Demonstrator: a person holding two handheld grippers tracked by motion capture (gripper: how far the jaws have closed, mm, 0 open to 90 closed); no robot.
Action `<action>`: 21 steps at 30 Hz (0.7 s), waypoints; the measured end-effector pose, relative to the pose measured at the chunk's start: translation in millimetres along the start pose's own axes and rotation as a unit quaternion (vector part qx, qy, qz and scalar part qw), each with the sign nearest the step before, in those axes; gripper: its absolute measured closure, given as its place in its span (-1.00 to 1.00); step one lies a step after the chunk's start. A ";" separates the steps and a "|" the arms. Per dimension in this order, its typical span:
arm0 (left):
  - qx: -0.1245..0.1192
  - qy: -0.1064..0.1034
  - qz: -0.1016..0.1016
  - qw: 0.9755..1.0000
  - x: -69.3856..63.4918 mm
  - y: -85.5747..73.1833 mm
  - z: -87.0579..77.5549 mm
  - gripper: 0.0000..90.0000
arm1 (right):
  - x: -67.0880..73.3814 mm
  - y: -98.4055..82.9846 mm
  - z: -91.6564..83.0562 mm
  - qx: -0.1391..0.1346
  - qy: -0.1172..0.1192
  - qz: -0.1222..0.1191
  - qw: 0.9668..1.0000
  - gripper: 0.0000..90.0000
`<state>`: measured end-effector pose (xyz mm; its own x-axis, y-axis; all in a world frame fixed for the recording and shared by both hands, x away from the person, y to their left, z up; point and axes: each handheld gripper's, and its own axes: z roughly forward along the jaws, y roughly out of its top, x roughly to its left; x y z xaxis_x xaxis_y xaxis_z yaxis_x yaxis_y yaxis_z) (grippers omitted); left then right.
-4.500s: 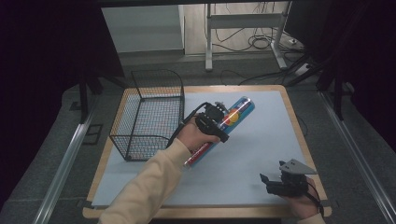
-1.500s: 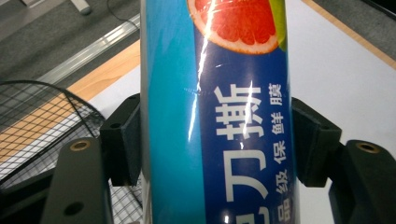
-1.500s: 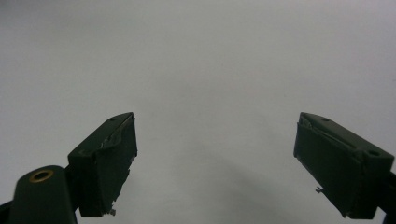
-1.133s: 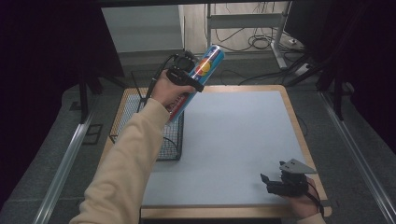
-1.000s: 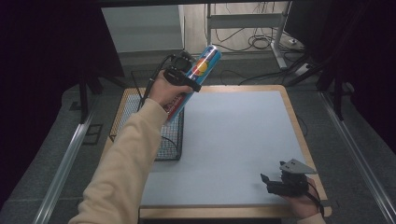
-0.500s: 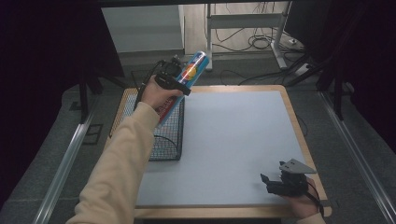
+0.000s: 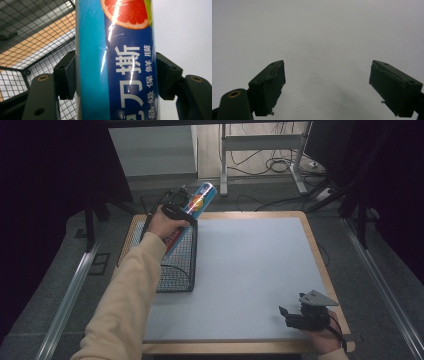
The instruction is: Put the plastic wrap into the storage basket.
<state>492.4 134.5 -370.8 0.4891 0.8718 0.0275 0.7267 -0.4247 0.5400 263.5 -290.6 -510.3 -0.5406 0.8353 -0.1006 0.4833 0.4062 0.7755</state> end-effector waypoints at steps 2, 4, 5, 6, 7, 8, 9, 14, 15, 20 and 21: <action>0.003 0.001 0.000 1.000 2.6 -1.9 4.1 -0.29 | 0.5 0.3 -0.5 -0.004 -0.002 -0.002 1.000 -0.69; 0.009 0.003 -0.003 1.000 4.8 -3.4 7.9 -0.29 | 1.1 0.7 -0.7 -0.005 -0.001 -0.003 1.000 -0.69; 0.010 0.004 -0.003 1.000 5.6 -3.9 9.6 -0.29 | 1.2 0.7 -0.5 -0.005 -0.001 -0.004 1.000 -0.69; 0.012 0.005 -0.002 1.000 6.3 -4.3 11.1 -0.29 | 1.4 0.4 -0.2 -0.003 -0.002 -0.003 1.000 -0.69; 0.014 0.006 -0.001 1.000 6.7 -4.5 12.3 -0.29 | 1.0 0.2 0.1 -0.001 -0.002 -0.003 1.000 -0.69; 0.016 0.005 0.000 1.000 7.0 -4.7 13.6 -0.29 | 0.7 -0.1 0.5 0.000 -0.003 -0.003 1.000 -0.69; 0.018 0.006 0.001 1.000 7.1 -4.8 14.9 -0.29 | 0.4 -0.2 0.8 0.001 -0.003 -0.002 1.000 -0.69; 0.024 0.008 0.003 1.000 8.6 -5.5 22.7 -0.29 | 0.3 -0.4 0.9 0.002 -0.003 -0.002 1.000 -0.69; 0.026 0.009 0.003 1.000 9.2 -5.5 24.1 -0.29 | 0.2 -0.4 0.9 0.001 -0.003 -0.003 1.000 -0.69; 0.032 0.013 0.000 0.999 13.0 -4.3 29.5 -0.29 | -0.6 -0.8 1.0 0.002 -0.005 -0.002 1.000 -0.69; 0.033 0.014 0.000 0.999 13.6 -4.3 31.0 -0.29 | -0.6 -0.7 1.1 0.002 -0.005 -0.002 1.000 -0.69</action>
<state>510.8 140.6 -398.8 0.4766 0.8776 0.0512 0.7572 -0.4394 0.4834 264.2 -291.0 -511.5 -0.5360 0.8371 -0.1098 0.4833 0.4109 0.7730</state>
